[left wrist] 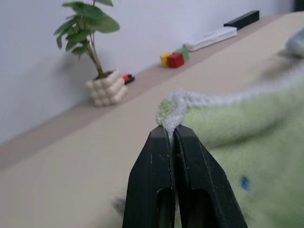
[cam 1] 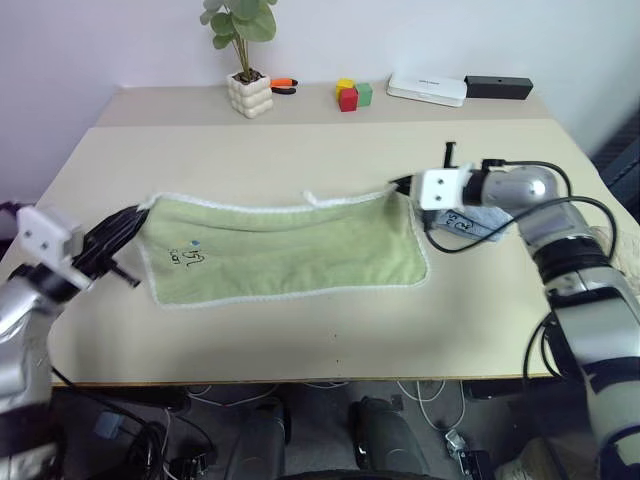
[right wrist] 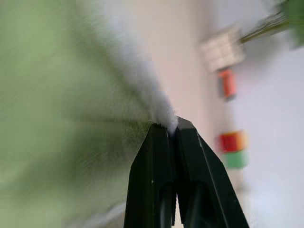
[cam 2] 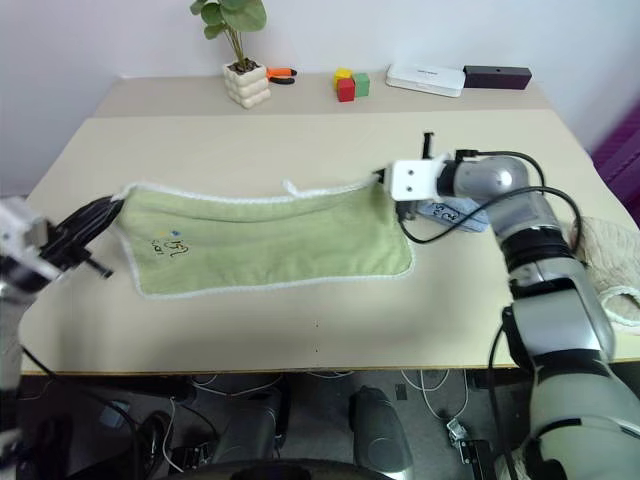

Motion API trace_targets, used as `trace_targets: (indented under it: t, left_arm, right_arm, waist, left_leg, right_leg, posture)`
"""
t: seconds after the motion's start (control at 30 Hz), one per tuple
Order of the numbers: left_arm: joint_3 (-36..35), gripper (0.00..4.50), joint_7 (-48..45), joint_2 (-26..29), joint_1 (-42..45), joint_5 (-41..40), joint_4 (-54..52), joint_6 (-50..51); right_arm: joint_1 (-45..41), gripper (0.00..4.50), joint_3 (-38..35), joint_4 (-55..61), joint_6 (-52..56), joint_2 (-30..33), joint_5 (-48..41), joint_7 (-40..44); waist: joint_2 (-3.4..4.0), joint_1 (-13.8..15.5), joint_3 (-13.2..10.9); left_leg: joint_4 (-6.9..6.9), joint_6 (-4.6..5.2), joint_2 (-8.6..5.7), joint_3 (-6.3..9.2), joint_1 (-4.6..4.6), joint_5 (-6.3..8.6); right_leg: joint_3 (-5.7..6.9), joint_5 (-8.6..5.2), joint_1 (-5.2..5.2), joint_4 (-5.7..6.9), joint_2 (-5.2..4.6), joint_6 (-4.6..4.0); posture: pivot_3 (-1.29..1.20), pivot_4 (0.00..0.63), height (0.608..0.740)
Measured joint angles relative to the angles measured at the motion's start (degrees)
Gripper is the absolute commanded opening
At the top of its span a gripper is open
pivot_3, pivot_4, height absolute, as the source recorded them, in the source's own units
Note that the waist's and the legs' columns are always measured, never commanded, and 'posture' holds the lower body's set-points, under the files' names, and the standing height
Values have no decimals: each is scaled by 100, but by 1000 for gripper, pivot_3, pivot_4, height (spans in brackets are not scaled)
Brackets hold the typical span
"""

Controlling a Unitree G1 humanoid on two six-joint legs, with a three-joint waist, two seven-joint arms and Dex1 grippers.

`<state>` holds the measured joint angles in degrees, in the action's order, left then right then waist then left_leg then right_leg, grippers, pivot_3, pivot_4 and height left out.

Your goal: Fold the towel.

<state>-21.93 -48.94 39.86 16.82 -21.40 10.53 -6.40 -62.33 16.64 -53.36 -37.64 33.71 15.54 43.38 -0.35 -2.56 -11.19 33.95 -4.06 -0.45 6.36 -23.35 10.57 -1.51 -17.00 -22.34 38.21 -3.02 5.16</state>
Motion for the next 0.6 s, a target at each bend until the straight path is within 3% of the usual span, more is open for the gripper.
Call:
trace_targets:
  t: [0.27, 0.33, 0.47, 0.6]
  left_arm:
    - [925, 0, 750, 288, 3487, 1540, 4075, -1895]
    - [990, 0, 1001, 467, 4103, 1761, 4556, -2252]
    - [937, 0, 662, 839, 4416, 1702, 4947, -2721]
    - [713, 0, -235, 983, 3860, 1231, 4954, -2933]
  right_arm:
    - [-1548, 33, 573, -1731, 672, -665, 1430, -3079]
    - [-1858, 33, 674, -1867, 794, -671, 1692, -3681]
    - [-2085, 33, 773, -1941, 677, -396, 1957, -4219]
    - [-1858, 33, 739, -1860, 203, -76, 1897, -3808]
  waist:
    - [-9, 0, -5]
    - [-9, -20, -5]
    - [-8, -95, -5]
    - [-9, -161, -5]
  left_leg:
    - [-6, -25, -3, 6, -84, -15]
    - [-9, -65, -3, 1, -115, -39]
    - [-37, -61, -3, -4, -112, -37]
    - [-34, -47, -1, -4, -98, -29]
  right_leg:
    - [0, 17, -94, 13, 2, 23]
    - [-7, 20, -130, 19, 0, 25]
    - [-8, 19, -131, 9, 0, 26]
    - [-8, 19, -116, 12, 1, 26]
  posture:
    - [0, 150, 740]
    - [0, 150, 740]
    - [0, 150, 740]
    - [0, 150, 740]
